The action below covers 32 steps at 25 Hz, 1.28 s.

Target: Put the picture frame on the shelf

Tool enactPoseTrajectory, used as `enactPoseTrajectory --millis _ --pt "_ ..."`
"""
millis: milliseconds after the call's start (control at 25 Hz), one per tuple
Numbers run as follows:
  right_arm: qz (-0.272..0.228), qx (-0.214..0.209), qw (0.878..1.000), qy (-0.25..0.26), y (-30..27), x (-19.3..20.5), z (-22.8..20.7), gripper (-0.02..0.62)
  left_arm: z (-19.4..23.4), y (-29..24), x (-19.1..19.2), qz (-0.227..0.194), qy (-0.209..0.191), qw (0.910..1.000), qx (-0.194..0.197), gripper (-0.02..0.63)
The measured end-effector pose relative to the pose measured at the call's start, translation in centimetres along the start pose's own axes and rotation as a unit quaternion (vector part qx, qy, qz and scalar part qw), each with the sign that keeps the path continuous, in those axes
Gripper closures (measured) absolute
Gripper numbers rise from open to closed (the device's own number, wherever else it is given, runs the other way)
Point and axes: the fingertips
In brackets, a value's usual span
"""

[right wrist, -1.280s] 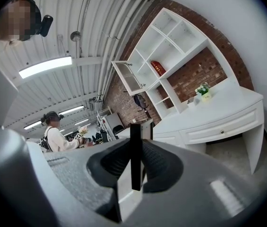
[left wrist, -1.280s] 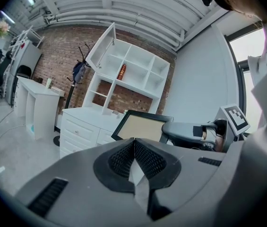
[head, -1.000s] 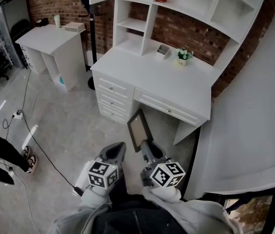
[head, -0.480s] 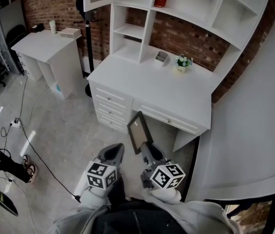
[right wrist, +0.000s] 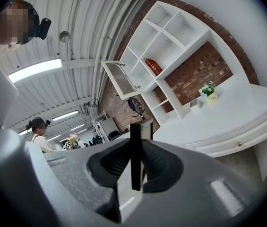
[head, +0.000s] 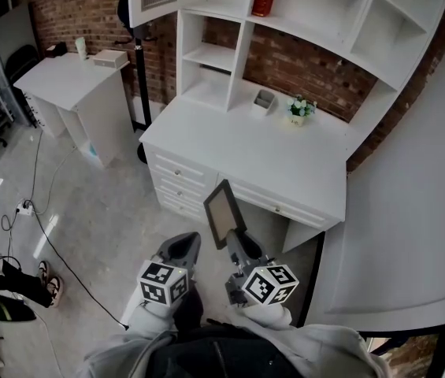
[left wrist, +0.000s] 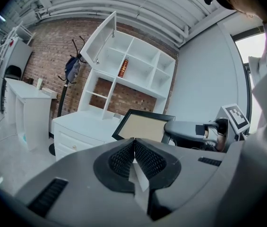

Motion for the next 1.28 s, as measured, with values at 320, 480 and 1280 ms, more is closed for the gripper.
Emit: enactPoseTrajectory --millis 320,480,1280 --pt "0.001 0.002 1.0 0.001 -4.8 -2.3 -1.1 0.529 3.5 -2.6 -2.8 0.001 -0.004 1.0 0.008 0.601" --pt "0.002 0.003 1.0 0.004 -6.9 -3.1 -1.7 0.529 5.0 -3.8 -4.0 -0.001 -0.003 0.9999 0.012 0.601" --pt "0.0 0.0 1.0 -0.003 -17.2 -6.6 -2.9 0.529 13.1 -8.4 -9.4 -0.006 0.002 0.9997 0.025 0.601"
Point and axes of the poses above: the fingertips, and each gripper's own axes: y backward along the fingers, z to its left, x out of its underside, and after that the axes turned 9 degrees about z, right-handed
